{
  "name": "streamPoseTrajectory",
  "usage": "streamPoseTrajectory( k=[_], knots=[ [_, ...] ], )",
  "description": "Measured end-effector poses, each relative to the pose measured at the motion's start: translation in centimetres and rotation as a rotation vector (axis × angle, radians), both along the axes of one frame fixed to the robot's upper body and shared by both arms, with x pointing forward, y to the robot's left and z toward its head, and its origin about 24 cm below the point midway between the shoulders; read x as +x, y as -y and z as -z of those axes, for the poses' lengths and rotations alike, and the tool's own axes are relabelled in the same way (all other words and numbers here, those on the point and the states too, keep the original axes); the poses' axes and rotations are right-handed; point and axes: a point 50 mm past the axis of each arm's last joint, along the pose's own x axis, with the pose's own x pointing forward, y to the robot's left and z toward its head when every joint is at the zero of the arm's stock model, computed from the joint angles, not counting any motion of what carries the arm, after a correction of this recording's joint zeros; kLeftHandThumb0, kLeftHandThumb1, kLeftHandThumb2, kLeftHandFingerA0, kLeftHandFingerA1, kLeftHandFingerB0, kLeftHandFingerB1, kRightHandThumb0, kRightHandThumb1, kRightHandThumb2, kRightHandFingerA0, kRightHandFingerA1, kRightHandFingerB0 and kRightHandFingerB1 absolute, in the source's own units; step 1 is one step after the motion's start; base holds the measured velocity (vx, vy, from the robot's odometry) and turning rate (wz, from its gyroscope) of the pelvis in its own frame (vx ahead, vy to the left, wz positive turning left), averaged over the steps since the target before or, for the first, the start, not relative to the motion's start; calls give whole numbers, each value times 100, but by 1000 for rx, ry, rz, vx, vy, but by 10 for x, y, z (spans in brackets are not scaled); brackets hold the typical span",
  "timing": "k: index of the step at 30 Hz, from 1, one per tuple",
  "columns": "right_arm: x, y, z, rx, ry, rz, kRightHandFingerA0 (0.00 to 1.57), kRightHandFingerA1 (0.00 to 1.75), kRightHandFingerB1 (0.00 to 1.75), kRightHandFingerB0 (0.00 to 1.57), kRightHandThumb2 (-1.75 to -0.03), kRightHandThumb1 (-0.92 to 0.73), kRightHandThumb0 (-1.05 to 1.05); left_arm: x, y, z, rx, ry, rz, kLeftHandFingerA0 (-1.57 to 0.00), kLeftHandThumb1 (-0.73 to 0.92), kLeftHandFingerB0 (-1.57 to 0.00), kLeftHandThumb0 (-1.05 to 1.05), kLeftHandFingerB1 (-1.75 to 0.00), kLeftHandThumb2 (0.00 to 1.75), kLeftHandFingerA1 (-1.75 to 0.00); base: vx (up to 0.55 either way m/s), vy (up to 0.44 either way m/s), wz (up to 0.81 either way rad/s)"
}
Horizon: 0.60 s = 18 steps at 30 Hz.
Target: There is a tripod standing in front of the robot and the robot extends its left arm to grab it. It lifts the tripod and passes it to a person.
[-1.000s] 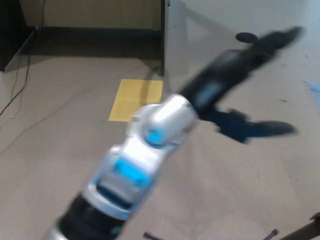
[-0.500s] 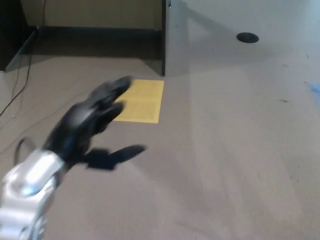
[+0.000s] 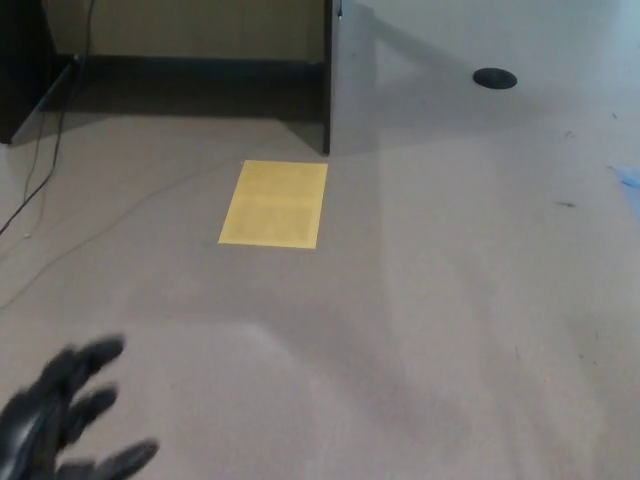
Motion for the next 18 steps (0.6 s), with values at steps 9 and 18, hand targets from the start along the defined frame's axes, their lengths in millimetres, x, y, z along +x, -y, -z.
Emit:
streamPoseTrajectory(
  k=[9,18],
  knots=[
    [-6,0,3,2,-12,5,71,47,38,54,-60,-67,-39,-47,-33,64,17,-261,-134,-4,37,-10,-56,-29,68,-39,0,0,0],
    [-13,1,7,-4,-31,16,69,42,37,52,-61,-67,-38,-81,-57,93,154,-452,-176,-2,31,0,-31,-47,88,-49,0,0,0]
  ],
)
